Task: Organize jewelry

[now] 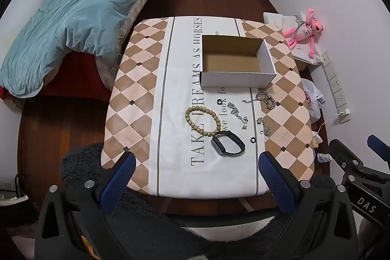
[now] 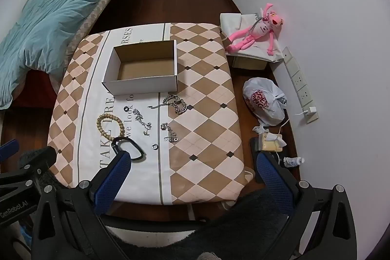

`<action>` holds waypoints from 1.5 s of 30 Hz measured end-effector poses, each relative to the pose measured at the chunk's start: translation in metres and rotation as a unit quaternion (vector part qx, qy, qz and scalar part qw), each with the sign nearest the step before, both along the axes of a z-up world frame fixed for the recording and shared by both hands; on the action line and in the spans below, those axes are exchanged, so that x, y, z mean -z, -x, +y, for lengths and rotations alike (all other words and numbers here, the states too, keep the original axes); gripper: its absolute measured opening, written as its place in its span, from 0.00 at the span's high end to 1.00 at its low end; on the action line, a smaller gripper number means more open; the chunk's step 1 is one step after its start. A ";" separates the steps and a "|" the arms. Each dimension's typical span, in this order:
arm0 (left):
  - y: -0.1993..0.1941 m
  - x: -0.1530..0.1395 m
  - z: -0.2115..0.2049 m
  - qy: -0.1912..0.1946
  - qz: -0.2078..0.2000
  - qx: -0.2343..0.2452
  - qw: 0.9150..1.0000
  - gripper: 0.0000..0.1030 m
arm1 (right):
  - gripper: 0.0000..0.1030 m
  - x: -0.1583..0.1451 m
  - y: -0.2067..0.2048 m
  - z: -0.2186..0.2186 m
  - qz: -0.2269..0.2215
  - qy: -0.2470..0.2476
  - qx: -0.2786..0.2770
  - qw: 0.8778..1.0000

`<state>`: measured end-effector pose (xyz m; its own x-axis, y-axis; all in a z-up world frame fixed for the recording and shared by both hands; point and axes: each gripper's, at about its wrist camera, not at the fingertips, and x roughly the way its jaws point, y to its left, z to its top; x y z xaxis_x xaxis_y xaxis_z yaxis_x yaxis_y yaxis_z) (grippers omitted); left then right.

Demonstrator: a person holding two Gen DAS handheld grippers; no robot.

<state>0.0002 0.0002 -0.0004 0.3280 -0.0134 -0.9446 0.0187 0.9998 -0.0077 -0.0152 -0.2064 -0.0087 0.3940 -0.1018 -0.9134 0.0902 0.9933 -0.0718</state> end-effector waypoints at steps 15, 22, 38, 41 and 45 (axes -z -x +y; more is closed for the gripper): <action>0.004 0.002 -0.001 0.000 0.000 0.001 1.000 0.00 | 0.00 -0.001 0.000 0.000 0.001 0.005 0.001 1.000; 0.006 0.004 0.000 0.000 -0.002 0.000 1.000 0.00 | 0.00 -0.001 0.000 0.000 0.000 0.005 0.000 1.000; 0.003 0.007 0.000 0.003 -0.003 0.002 1.000 0.00 | 0.00 -0.004 0.000 0.000 -0.002 0.008 0.002 1.000; 0.001 0.004 0.001 0.005 -0.001 0.000 1.000 0.00 | 0.00 -0.004 0.000 0.000 -0.002 0.008 0.002 1.000; 0.000 0.004 0.000 0.004 -0.001 0.000 1.000 0.00 | 0.00 -0.004 0.001 -0.001 -0.002 0.008 0.002 1.000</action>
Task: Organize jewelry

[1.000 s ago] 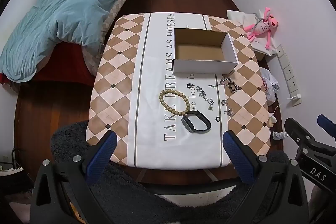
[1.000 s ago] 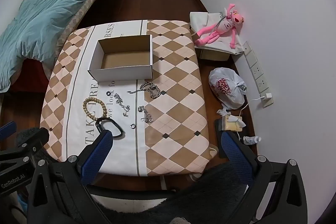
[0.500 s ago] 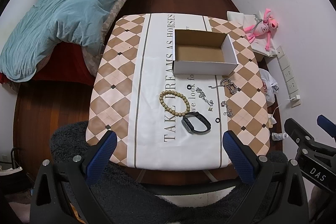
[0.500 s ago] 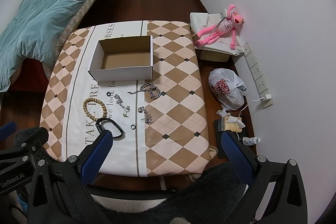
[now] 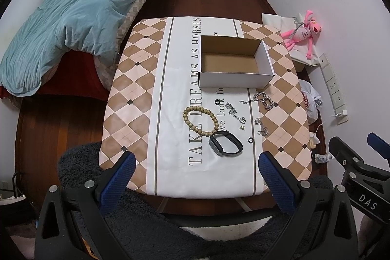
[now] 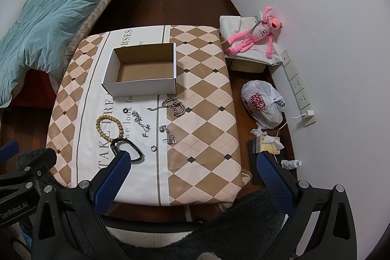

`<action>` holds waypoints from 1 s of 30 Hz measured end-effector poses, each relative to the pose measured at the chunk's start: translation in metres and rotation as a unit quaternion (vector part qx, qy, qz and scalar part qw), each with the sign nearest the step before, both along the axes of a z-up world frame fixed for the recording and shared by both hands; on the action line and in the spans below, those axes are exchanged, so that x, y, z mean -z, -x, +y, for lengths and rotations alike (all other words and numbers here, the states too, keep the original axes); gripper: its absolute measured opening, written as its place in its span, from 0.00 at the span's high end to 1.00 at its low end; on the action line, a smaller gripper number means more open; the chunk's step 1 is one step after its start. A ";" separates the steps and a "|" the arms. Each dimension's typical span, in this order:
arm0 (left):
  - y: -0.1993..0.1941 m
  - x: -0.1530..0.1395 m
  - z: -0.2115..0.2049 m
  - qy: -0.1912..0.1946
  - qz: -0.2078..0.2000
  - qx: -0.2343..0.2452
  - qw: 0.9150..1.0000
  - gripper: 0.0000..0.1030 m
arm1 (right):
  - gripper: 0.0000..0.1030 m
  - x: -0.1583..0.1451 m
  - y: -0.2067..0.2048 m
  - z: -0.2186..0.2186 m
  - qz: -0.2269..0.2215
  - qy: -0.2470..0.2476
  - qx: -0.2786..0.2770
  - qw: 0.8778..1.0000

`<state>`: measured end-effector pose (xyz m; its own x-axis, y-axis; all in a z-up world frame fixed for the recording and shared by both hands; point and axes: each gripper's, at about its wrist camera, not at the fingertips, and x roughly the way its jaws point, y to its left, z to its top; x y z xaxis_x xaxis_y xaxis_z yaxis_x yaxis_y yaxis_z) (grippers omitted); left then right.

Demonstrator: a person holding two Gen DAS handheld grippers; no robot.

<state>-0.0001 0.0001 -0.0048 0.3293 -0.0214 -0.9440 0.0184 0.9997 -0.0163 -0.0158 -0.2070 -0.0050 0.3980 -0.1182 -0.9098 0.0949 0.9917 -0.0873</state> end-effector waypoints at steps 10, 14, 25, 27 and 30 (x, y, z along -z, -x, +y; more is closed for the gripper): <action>0.000 0.001 -0.001 0.001 -0.002 0.000 1.000 0.00 | 0.00 -0.004 -0.001 0.000 -0.001 0.001 0.001 1.000; -0.003 -0.009 -0.005 0.001 0.000 0.000 1.000 0.00 | 0.00 -0.003 0.000 -0.001 -0.001 0.001 0.000 1.000; -0.007 -0.019 -0.017 0.001 -0.003 -0.001 1.000 0.00 | 0.00 -0.005 0.000 0.001 -0.002 0.001 0.000 1.000; -0.002 -0.011 -0.005 0.003 -0.004 0.000 1.000 0.00 | 0.00 -0.005 0.001 0.002 -0.002 0.002 0.000 1.000; -0.003 -0.012 -0.008 0.004 -0.004 0.000 1.000 0.00 | 0.00 -0.005 0.000 0.001 -0.002 0.002 0.000 1.000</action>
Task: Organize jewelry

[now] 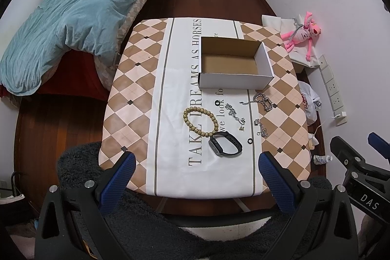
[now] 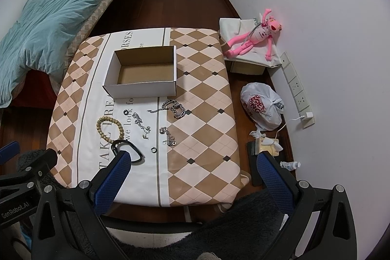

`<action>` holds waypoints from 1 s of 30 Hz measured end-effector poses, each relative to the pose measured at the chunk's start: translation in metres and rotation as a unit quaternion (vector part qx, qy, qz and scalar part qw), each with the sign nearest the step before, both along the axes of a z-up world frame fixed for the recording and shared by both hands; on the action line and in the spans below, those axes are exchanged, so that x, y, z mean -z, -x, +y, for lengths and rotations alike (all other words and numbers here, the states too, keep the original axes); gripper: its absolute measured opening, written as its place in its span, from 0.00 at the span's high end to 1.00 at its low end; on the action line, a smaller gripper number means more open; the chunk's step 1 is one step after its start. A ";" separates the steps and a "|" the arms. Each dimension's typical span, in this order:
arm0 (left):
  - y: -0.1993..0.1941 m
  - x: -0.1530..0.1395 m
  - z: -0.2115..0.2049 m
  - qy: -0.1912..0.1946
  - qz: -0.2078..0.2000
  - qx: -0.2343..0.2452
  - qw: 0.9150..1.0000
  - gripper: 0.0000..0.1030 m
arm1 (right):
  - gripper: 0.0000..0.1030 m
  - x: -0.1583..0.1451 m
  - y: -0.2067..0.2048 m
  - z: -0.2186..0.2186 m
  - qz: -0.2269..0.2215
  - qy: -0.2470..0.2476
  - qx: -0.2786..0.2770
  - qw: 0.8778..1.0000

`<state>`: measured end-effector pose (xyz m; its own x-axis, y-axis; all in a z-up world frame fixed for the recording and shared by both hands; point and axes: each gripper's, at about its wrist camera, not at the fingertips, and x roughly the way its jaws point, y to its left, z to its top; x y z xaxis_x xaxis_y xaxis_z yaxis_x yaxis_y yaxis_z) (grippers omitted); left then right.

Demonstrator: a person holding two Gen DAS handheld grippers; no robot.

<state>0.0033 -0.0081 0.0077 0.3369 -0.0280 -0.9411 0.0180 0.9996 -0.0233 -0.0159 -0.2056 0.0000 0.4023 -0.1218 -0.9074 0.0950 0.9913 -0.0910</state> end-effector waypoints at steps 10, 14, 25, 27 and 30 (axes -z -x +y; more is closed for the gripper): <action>0.002 0.002 0.005 0.002 -0.001 -0.001 1.000 0.00 | 0.00 -0.001 0.000 -0.001 -0.001 0.001 0.000 1.000; 0.001 0.001 0.004 0.002 -0.001 -0.001 1.000 0.00 | 0.00 -0.002 0.000 -0.001 -0.001 0.001 0.000 1.000; -0.001 -0.001 0.006 0.003 -0.005 -0.001 1.000 0.00 | 0.00 -0.005 0.001 -0.001 -0.003 0.000 0.001 1.000; -0.001 -0.001 0.006 0.003 -0.006 0.000 1.000 0.00 | 0.00 -0.003 0.001 -0.001 -0.002 0.001 0.002 1.000; -0.009 0.005 0.009 -0.007 -0.005 -0.004 1.000 0.00 | 0.00 0.001 -0.006 0.002 0.004 -0.002 -0.001 1.000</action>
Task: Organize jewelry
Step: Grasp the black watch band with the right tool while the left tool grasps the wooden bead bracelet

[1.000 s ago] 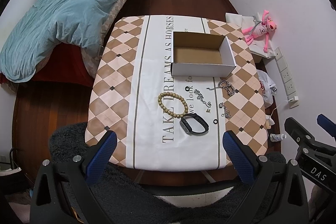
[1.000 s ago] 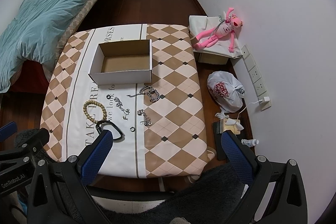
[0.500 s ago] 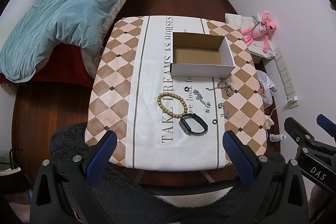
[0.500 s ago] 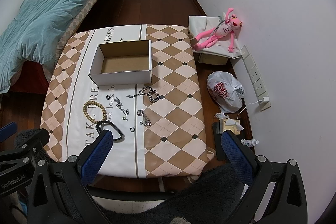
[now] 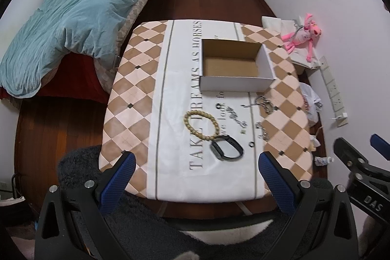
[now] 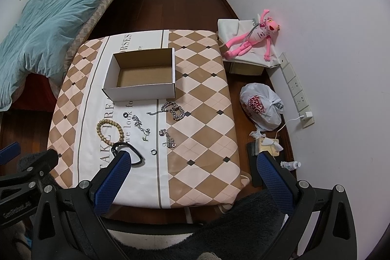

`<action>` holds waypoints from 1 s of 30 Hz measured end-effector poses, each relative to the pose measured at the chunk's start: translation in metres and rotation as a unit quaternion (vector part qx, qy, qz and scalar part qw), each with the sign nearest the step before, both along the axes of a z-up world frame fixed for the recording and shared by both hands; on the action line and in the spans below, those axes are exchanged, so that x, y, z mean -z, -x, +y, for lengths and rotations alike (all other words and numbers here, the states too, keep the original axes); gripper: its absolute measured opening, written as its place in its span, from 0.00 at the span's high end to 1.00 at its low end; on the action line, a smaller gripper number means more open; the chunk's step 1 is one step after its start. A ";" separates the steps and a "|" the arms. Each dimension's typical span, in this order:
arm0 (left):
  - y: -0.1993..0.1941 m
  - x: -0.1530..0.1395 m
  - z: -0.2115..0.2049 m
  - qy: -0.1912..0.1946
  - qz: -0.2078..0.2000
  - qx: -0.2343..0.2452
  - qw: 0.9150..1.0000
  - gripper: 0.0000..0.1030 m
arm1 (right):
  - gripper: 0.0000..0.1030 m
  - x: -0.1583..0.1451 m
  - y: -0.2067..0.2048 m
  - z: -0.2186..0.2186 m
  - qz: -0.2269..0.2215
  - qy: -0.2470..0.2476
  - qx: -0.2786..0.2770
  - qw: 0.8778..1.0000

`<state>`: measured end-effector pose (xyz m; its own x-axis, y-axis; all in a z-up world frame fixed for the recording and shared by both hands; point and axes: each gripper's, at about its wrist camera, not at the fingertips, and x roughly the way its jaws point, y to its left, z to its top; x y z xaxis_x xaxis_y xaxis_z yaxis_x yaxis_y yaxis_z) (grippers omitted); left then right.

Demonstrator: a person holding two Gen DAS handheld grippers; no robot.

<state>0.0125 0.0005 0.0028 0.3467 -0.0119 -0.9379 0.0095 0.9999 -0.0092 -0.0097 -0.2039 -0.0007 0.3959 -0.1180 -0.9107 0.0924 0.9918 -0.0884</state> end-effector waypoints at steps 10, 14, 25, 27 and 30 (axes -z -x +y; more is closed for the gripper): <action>-0.033 0.071 0.039 -0.108 0.008 -0.042 0.993 0.00 | 0.01 0.088 -0.053 0.034 0.066 -0.018 -0.033 0.997; -0.042 0.101 0.050 -0.136 0.028 -0.045 0.989 0.00 | 0.10 0.140 -0.066 0.050 0.109 -0.028 -0.042 0.993; -0.049 0.161 0.061 -0.158 0.080 -0.042 0.983 0.00 | 0.47 0.218 -0.075 0.084 0.159 -0.061 -0.068 0.983; -0.050 0.167 0.062 -0.155 0.087 -0.041 0.983 0.00 | 0.51 0.220 -0.075 0.092 0.148 -0.047 -0.081 0.985; -0.050 0.172 0.064 -0.149 0.093 -0.042 0.984 0.00 | 0.80 0.224 -0.077 0.101 0.142 -0.040 -0.098 0.984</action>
<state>0.0627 0.0640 -0.1691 0.1574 0.2947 -0.9425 -0.0467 0.9556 0.2910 0.0671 -0.1030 -0.2243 0.1313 0.0116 -0.9913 -0.1178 0.9930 -0.0040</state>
